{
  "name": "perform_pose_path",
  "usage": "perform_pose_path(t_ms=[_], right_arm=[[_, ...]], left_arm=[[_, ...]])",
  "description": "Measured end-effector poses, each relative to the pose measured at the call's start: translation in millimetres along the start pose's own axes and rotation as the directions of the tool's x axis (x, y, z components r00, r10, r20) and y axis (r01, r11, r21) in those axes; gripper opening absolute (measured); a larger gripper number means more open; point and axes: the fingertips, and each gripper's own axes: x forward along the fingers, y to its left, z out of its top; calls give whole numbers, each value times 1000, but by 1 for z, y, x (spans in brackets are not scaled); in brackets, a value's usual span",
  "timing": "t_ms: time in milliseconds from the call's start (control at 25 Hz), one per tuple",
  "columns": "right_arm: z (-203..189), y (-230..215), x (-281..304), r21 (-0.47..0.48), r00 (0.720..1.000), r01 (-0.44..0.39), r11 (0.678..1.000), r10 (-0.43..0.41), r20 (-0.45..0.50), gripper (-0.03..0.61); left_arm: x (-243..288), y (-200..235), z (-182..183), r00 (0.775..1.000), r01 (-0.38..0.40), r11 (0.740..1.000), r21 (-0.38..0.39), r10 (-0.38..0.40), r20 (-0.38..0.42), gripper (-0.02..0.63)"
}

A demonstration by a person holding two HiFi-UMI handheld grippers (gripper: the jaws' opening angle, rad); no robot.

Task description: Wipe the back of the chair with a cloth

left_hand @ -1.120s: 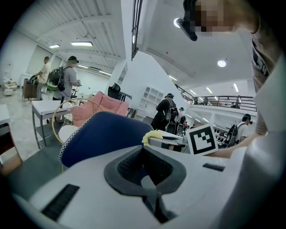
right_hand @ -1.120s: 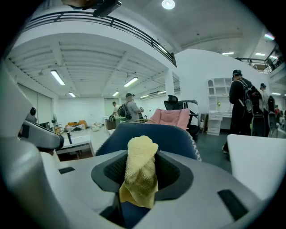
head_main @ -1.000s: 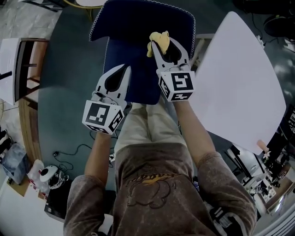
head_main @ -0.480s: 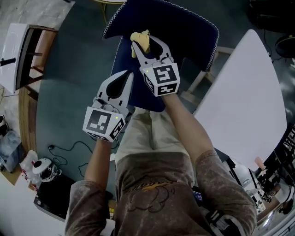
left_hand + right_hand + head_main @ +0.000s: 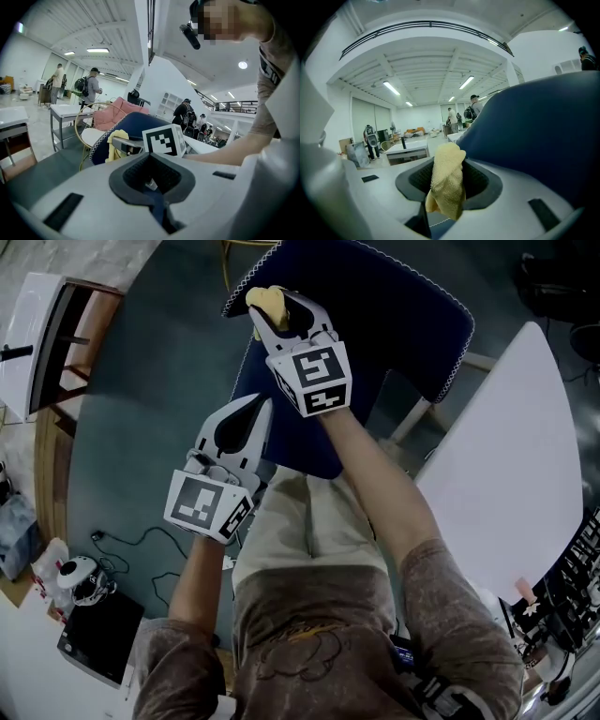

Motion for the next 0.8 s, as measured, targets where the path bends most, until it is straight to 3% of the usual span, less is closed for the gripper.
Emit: perform_pose_path(t_ms=[240, 800], right_arm=[[1, -3, 15, -51, 1000, 9, 999, -10, -10, 169], [-14, -48, -18, -76, 986, 161, 984, -164, -35, 169]], left_arm=[[-3, 7, -3, 1000, -6, 1000, -1, 6, -10, 9], [8, -6, -8, 999, 41, 999, 21, -40, -34, 9]])
